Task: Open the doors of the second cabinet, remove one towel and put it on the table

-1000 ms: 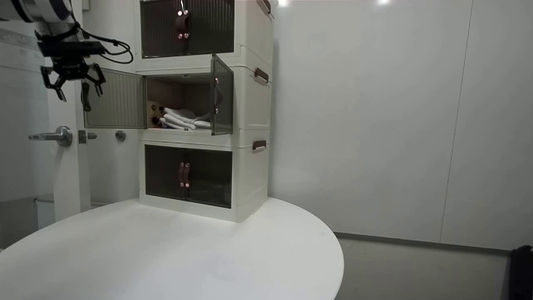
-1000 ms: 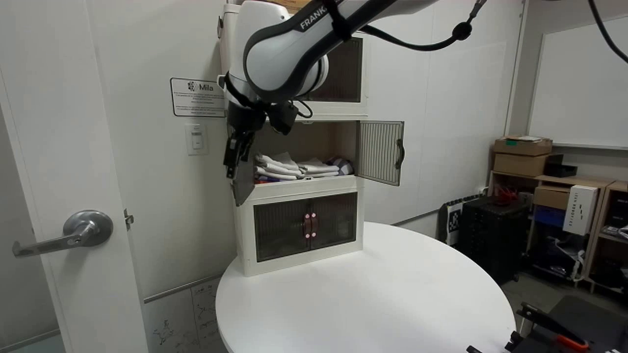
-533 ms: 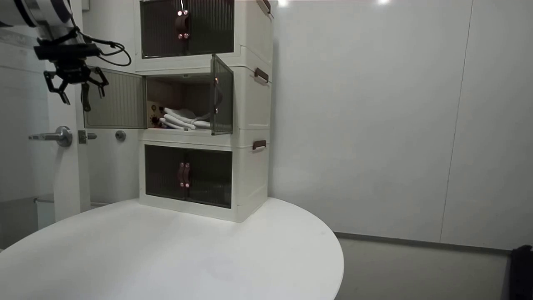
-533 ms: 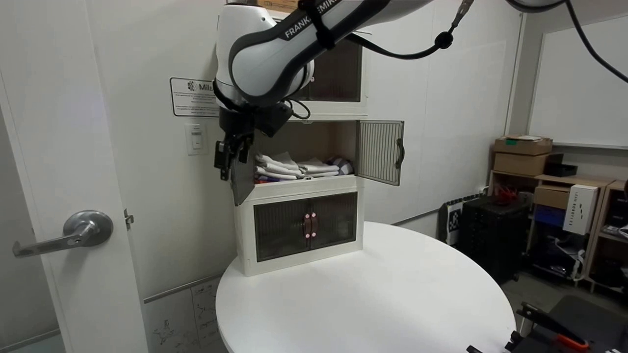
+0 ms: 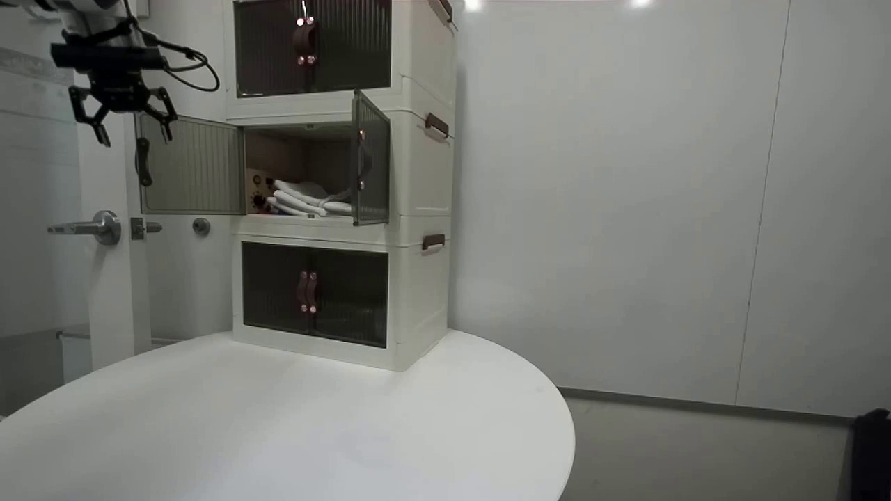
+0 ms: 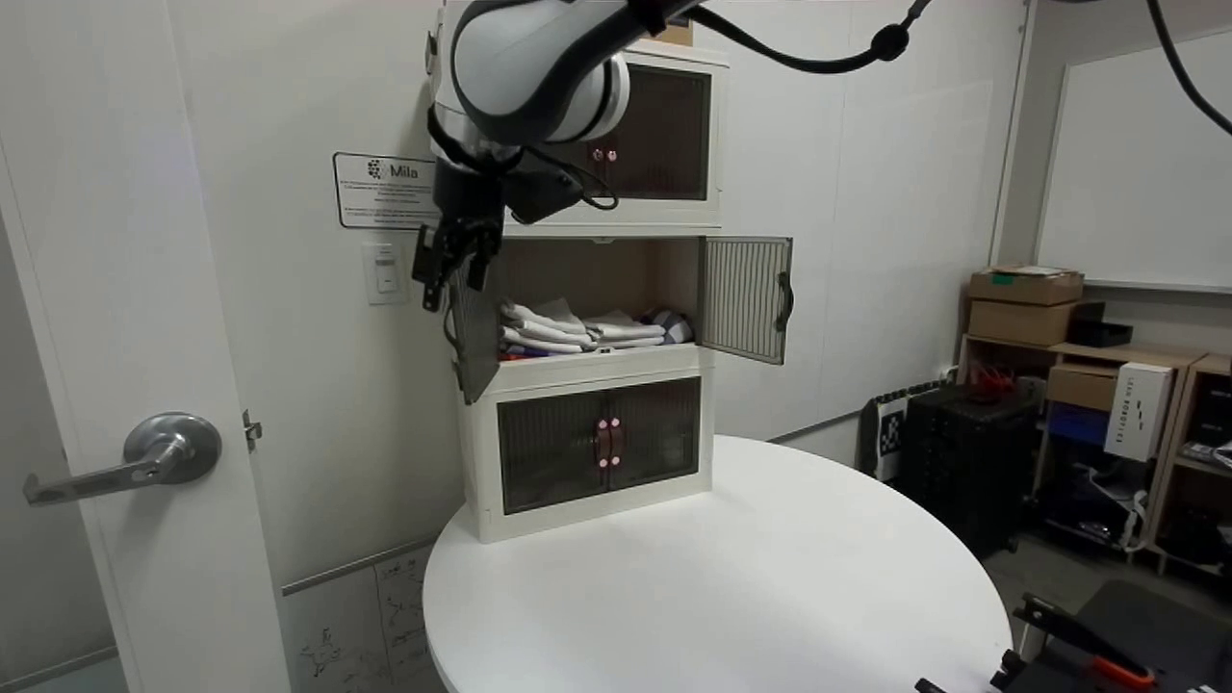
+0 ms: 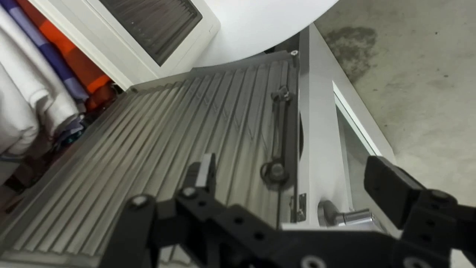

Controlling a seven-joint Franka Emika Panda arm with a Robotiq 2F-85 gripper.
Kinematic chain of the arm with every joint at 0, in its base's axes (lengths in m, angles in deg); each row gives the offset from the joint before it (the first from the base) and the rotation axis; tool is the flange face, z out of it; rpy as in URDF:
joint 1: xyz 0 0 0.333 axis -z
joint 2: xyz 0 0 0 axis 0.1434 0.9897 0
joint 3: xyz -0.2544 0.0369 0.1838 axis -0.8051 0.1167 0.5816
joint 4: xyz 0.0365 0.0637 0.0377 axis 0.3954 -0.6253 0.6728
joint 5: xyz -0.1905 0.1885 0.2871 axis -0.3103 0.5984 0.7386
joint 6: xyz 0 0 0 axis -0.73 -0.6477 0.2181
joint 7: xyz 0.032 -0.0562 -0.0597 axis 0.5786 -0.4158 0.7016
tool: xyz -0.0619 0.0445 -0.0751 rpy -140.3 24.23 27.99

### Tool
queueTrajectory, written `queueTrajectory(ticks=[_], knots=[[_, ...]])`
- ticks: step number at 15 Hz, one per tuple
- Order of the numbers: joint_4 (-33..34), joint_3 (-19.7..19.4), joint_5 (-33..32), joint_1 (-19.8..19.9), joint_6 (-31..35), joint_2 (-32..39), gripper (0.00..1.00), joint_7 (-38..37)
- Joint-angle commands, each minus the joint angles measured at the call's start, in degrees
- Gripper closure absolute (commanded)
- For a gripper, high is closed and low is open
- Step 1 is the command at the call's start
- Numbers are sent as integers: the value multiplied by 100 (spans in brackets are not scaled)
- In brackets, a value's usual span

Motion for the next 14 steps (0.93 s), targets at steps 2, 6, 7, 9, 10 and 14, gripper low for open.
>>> queueTrajectory(ticks=[2,6,7,9,10,14], knots=[[-106,172,603,137,183,-501,0,9],[-143,132,768,115,316,-802,0,-326],[-189,100,729,110,389,-881,0,-457],[-307,44,658,123,537,-1041,0,-763],[-421,2,631,148,639,-1149,0,-946],[-946,-197,490,311,1032,-1583,0,-1708]])
